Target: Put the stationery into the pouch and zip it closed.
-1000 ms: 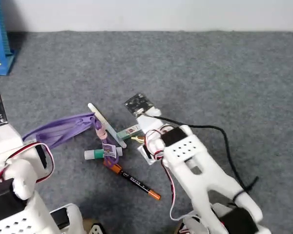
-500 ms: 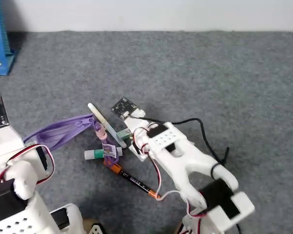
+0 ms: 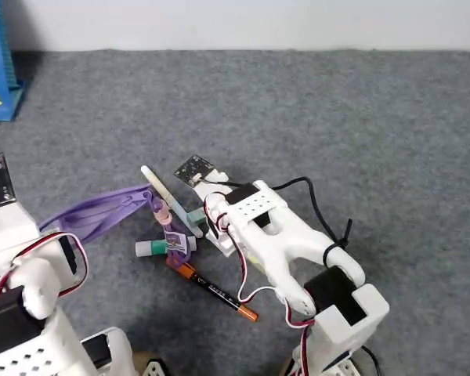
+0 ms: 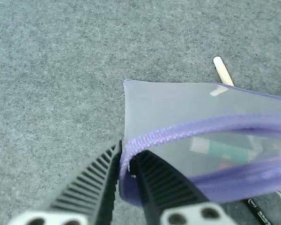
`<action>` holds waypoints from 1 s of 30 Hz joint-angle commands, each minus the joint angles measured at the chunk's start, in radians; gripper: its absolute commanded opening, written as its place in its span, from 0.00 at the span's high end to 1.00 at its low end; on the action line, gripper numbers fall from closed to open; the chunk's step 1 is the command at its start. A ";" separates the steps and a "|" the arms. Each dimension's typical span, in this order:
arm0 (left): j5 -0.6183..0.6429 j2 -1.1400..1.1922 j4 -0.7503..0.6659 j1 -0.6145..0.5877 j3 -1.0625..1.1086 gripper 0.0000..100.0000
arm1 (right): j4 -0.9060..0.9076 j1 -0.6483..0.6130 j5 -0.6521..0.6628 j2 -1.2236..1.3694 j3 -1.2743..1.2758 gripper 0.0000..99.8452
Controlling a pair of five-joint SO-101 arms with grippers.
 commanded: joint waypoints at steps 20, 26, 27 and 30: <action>0.086 0.023 0.017 0.003 0.002 0.99 | 0.372 -0.019 -0.110 -0.914 0.069 0.99; 0.157 0.023 0.017 0.071 0.004 0.99 | 0.315 -0.140 -0.178 -1.228 0.071 0.99; 0.175 0.023 0.017 0.086 0.002 0.99 | 0.289 -0.163 -0.180 -1.274 0.074 0.99; 0.209 0.025 0.017 0.147 0.002 0.99 | 0.206 -0.219 -0.178 -1.388 0.074 0.99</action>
